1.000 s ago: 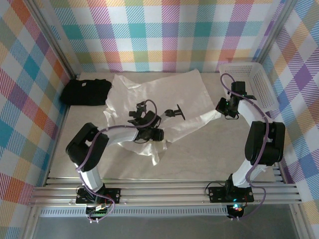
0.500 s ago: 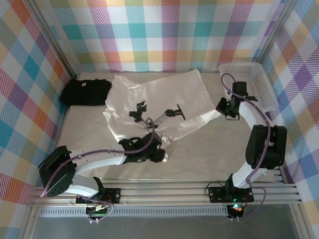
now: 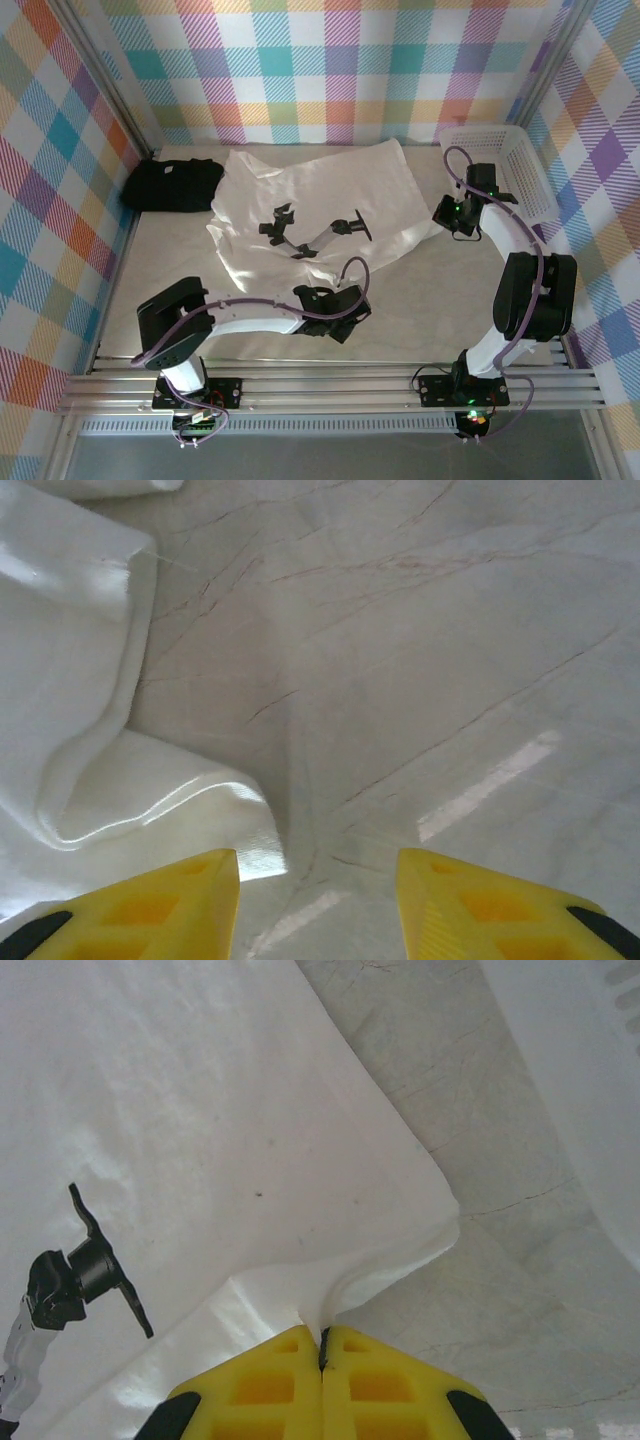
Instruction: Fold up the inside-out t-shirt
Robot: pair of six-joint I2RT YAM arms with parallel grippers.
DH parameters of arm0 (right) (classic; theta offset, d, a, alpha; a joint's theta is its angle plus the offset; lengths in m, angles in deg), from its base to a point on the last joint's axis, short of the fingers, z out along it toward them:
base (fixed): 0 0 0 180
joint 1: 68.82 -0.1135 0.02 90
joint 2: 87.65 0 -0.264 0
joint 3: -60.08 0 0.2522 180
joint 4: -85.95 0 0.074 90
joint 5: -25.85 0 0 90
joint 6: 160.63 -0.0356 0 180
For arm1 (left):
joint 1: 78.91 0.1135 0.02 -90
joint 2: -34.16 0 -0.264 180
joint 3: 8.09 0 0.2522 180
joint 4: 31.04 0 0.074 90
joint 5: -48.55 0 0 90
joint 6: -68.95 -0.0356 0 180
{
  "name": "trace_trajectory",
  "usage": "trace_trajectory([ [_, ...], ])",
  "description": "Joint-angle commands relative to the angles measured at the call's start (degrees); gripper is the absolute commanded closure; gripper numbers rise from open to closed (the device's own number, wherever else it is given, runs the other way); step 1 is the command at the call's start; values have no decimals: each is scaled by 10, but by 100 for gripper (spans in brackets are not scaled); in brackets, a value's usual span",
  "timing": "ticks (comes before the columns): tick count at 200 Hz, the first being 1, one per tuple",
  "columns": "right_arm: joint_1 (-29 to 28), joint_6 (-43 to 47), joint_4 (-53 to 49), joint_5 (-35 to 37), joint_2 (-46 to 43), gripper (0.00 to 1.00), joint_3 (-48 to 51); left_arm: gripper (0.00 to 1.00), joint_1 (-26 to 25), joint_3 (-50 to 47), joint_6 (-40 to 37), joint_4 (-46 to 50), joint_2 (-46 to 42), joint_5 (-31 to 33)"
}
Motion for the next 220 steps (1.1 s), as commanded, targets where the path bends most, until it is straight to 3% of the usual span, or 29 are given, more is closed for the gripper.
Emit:
trace_trajectory([
  [1, 1, 9, 6, -13, -15, 97, 6, 55, 16, 14, -28, 38, 15, 17],
  [81, 1, 11, 6, -15, -10, 97, 6, 58, 38, 9, -49, -10, 69, -22],
  [161, 1, 7, 8, -22, -12, 97, 6, 92, 41, -24, -42, -15, 51, -30],
  [177, 1, 5, 9, -32, -24, 98, 7, 100, 50, -41, -46, -12, 3, -17],
  [189, 1, 2, 15, -44, -44, 98, 13, 100, 70, -61, -48, -3, -60, 6],
  [220, 1, -6, 27, -48, -142, 98, 7, 100, 160, -68, -58, 53, -323, 98],
])
